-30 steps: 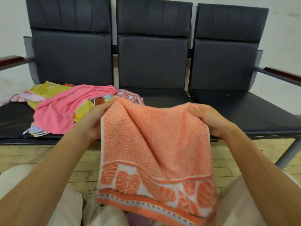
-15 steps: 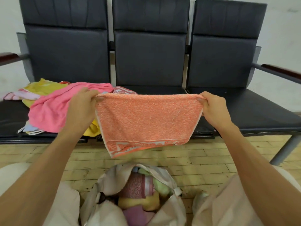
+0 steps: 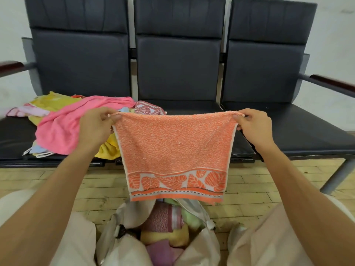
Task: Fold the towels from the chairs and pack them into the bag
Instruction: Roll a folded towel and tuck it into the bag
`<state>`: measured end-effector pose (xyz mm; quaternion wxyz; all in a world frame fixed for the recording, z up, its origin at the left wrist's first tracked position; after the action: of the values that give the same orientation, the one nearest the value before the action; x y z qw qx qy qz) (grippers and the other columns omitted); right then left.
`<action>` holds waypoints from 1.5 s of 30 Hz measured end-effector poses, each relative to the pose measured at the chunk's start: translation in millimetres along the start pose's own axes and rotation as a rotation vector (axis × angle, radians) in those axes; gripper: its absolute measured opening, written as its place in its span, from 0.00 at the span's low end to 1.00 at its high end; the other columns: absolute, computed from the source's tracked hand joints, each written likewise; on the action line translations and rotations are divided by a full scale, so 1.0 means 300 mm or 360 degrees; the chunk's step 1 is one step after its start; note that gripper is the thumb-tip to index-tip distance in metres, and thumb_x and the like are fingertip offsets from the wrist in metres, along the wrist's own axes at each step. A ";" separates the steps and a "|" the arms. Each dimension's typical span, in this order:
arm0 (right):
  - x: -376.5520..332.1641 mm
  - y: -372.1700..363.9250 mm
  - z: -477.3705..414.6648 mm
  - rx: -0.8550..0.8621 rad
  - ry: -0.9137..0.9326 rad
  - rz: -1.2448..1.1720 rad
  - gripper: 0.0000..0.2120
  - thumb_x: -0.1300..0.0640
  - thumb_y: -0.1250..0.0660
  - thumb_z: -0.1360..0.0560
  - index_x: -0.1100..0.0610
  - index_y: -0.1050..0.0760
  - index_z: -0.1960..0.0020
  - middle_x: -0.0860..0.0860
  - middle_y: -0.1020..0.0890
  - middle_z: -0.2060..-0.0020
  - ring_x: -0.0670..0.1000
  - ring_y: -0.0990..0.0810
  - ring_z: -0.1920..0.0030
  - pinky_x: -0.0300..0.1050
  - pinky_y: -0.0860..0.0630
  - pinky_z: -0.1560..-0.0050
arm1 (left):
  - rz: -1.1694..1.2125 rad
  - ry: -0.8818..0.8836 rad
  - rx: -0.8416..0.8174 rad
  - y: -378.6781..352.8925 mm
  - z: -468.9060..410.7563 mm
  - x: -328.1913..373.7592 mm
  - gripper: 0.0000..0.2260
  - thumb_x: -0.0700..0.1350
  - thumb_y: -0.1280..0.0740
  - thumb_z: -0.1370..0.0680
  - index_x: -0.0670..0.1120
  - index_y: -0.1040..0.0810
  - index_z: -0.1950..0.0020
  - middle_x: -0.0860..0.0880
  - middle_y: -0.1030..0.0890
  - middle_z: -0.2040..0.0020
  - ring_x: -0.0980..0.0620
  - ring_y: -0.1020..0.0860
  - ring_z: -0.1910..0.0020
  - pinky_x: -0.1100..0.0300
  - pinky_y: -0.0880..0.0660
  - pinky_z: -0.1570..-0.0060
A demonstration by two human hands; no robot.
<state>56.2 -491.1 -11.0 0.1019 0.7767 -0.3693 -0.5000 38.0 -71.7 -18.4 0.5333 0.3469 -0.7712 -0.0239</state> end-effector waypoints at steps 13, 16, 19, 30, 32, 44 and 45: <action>0.037 0.013 -0.001 0.0066 -0.0125 0.0091 0.07 0.63 0.23 0.32 0.56 0.16 0.55 0.49 0.16 0.63 0.43 0.18 0.61 0.31 0.28 0.62 | -0.0198 -0.0104 0.0211 0.017 0.012 0.028 0.10 0.41 0.25 0.29 0.42 0.16 0.49 0.50 0.21 0.63 0.60 0.28 0.67 0.73 0.32 0.66; 0.034 0.019 -0.007 0.0181 -0.0104 0.0268 0.03 0.60 0.25 0.29 0.54 0.17 0.56 0.49 0.16 0.63 0.46 0.18 0.62 0.34 0.29 0.66 | -0.0224 -0.0110 0.0244 0.017 0.024 0.043 0.09 0.39 0.25 0.29 0.42 0.15 0.49 0.50 0.20 0.62 0.62 0.29 0.68 0.72 0.34 0.68; 0.022 0.015 -0.010 0.0204 -0.0084 0.0336 0.04 0.62 0.27 0.28 0.54 0.17 0.58 0.48 0.18 0.62 0.45 0.22 0.65 0.35 0.30 0.68 | -0.0225 -0.0161 0.0266 0.023 0.027 0.048 0.08 0.40 0.25 0.29 0.42 0.15 0.51 0.48 0.18 0.58 0.60 0.26 0.65 0.71 0.32 0.63; 0.009 -0.117 -0.169 -0.0319 -0.0114 0.0158 0.13 0.66 0.44 0.22 0.59 0.22 0.46 0.56 0.18 0.55 0.55 0.16 0.69 0.50 0.16 0.64 | 0.0241 0.0315 -0.0338 -0.169 -0.097 -0.011 0.09 0.39 0.46 0.17 0.49 0.38 0.55 0.38 0.19 0.63 0.42 0.17 0.67 0.51 0.18 0.65; 0.026 -0.158 -0.223 -0.0382 -0.0197 0.0186 0.13 0.66 0.43 0.25 0.60 0.20 0.53 0.58 0.17 0.60 0.58 0.15 0.63 0.55 0.17 0.56 | 0.0283 0.0404 -0.0380 -0.207 -0.145 -0.036 0.09 0.40 0.45 0.17 0.50 0.38 0.56 0.39 0.19 0.59 0.46 0.17 0.63 0.55 0.19 0.63; 0.042 -0.308 -0.210 -0.0500 0.0011 0.0317 0.11 0.56 0.43 0.18 0.57 0.24 0.44 0.50 0.21 0.50 0.55 0.21 0.52 0.49 0.25 0.54 | -0.0326 0.0068 -0.1264 -0.422 -0.045 -0.133 0.07 0.43 0.37 0.20 0.49 0.34 0.55 0.45 0.24 0.50 0.51 0.28 0.53 0.56 0.31 0.54; 0.063 -0.323 -0.172 -0.0608 0.0036 0.0443 0.10 0.57 0.42 0.19 0.57 0.23 0.46 0.52 0.19 0.50 0.56 0.21 0.52 0.49 0.25 0.53 | -0.0481 0.0023 -0.1357 -0.434 -0.001 -0.169 0.08 0.45 0.37 0.20 0.50 0.35 0.55 0.44 0.24 0.51 0.51 0.28 0.54 0.55 0.30 0.55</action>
<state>150.2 -446.4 -50.7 0.3192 0.6904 -0.3703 -0.5333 114.3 -141.9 -112.0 0.6245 0.2052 -0.6293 -0.4146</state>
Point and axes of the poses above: each hand's wrist, its own z-axis away from the middle knuckle, its own y-axis out of the back of the hand, x = y × z, the point moved 7 cm from there along -z, towards the middle knuckle
